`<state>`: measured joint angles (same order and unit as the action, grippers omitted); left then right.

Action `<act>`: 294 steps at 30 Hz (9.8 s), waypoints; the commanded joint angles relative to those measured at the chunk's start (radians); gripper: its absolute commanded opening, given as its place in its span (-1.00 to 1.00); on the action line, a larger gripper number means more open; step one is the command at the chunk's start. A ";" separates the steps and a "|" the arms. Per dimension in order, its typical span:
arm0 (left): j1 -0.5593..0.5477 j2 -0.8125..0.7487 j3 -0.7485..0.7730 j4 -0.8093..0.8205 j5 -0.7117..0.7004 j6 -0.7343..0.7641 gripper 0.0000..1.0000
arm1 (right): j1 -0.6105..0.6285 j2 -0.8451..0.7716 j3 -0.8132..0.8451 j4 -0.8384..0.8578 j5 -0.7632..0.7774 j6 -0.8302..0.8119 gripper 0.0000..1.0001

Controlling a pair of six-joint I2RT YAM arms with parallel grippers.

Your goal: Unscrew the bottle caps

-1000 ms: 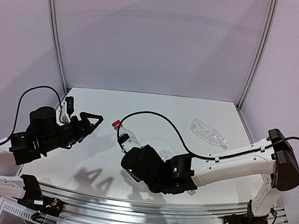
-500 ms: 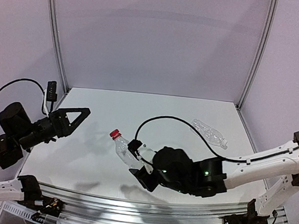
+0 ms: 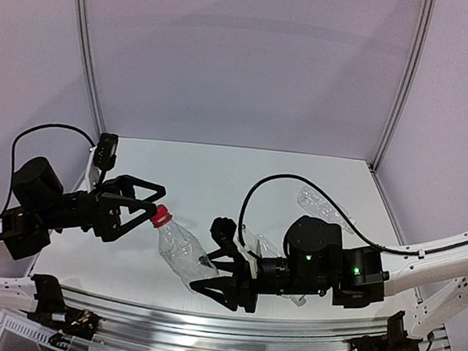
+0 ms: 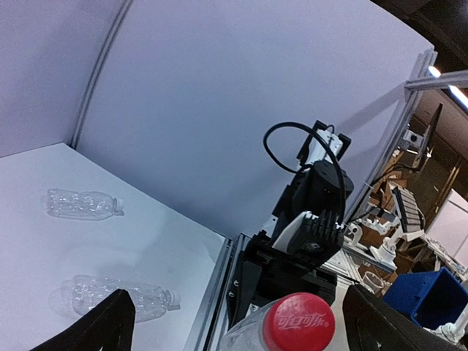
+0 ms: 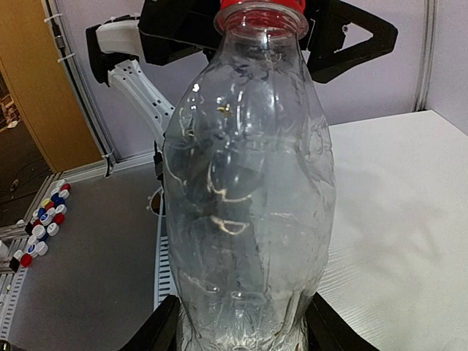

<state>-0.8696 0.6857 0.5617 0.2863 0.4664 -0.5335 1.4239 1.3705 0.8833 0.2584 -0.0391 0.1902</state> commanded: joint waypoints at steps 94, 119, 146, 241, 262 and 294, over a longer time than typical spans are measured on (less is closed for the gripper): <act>-0.022 -0.020 0.066 -0.119 -0.141 0.050 0.89 | 0.032 -0.004 0.048 -0.102 0.046 -0.024 -1.00; -0.129 0.011 0.098 -0.103 -0.078 0.139 0.38 | 0.032 -0.021 0.043 -0.098 0.033 -0.016 -1.00; -0.157 0.061 0.142 -0.162 -0.172 0.143 -0.30 | 0.031 -0.031 0.037 -0.100 0.106 -0.012 -1.00; -0.069 0.180 0.063 -0.061 -0.370 0.085 -0.48 | -0.055 0.009 0.051 -0.176 0.285 0.056 -0.24; 0.044 0.170 0.132 -0.533 -1.080 0.041 -0.46 | -0.056 0.042 0.091 -0.279 0.616 0.147 0.99; 0.156 0.485 0.168 -0.554 -1.179 -0.046 -0.17 | -0.084 0.078 0.129 -0.372 0.670 0.203 0.97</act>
<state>-0.7193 1.1782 0.7334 -0.2840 -0.7113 -0.5793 1.3472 1.4494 0.9974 -0.0914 0.6254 0.3832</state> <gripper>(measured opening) 0.407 0.990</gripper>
